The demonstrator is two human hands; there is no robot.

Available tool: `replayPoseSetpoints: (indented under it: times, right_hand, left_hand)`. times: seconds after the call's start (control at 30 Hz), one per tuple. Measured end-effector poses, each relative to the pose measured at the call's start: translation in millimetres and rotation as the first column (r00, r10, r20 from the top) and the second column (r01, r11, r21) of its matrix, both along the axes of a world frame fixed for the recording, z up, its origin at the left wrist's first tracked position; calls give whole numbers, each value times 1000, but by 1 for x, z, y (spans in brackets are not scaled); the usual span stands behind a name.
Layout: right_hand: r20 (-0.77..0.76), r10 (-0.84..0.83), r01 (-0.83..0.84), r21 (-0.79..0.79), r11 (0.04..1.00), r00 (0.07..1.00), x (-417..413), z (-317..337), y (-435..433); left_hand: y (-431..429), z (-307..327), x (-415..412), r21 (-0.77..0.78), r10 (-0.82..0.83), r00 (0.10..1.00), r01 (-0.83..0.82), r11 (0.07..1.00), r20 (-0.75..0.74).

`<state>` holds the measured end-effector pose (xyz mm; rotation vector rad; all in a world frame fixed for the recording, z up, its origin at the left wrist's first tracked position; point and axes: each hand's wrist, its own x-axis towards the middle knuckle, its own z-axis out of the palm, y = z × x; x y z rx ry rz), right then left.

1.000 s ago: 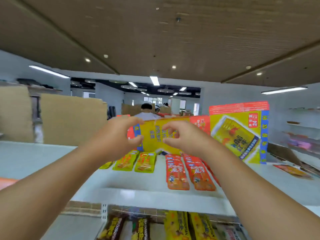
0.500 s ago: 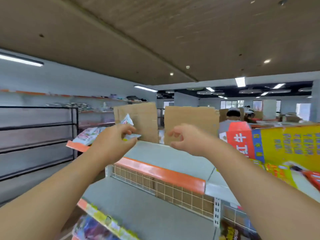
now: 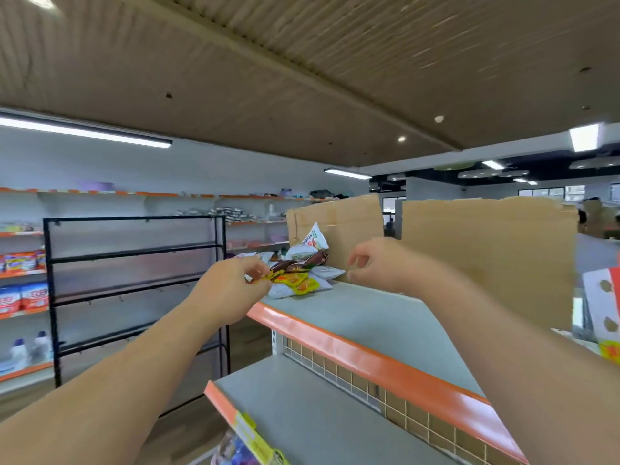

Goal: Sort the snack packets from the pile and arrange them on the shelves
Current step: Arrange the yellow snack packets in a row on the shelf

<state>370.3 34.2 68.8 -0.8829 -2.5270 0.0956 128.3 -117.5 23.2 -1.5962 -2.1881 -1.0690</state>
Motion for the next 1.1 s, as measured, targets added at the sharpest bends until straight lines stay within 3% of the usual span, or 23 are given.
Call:
replayPoseSetpoints:
  times: [0.27,0.57,0.73,0.97,1.1]
  right_hand:
    - [112,-4,7,-22,1000,994,-53,12,60]
    - [198,13,-11,-14,1000,980,-115,8,107]
    - [277,-60,59,11,998,959,-154,-2,135]
    - [461,-207,229,7,973,863,-206,-15,159]
    - [417,-231,322,-161,933,879,-231,-25,171]
  left_hand:
    - [65,15,-43,12,62,998,-62,998,-19]
    - [126,-2,-86,-38,25,999,-26,999,-31]
    - [171,-11,-123,-53,-70,997,71,996,15]
    - [235,-17,-167,-223,-271,925,214,951,-267]
    - [258,-19,-177,-297,-408,836,310,903,-368]
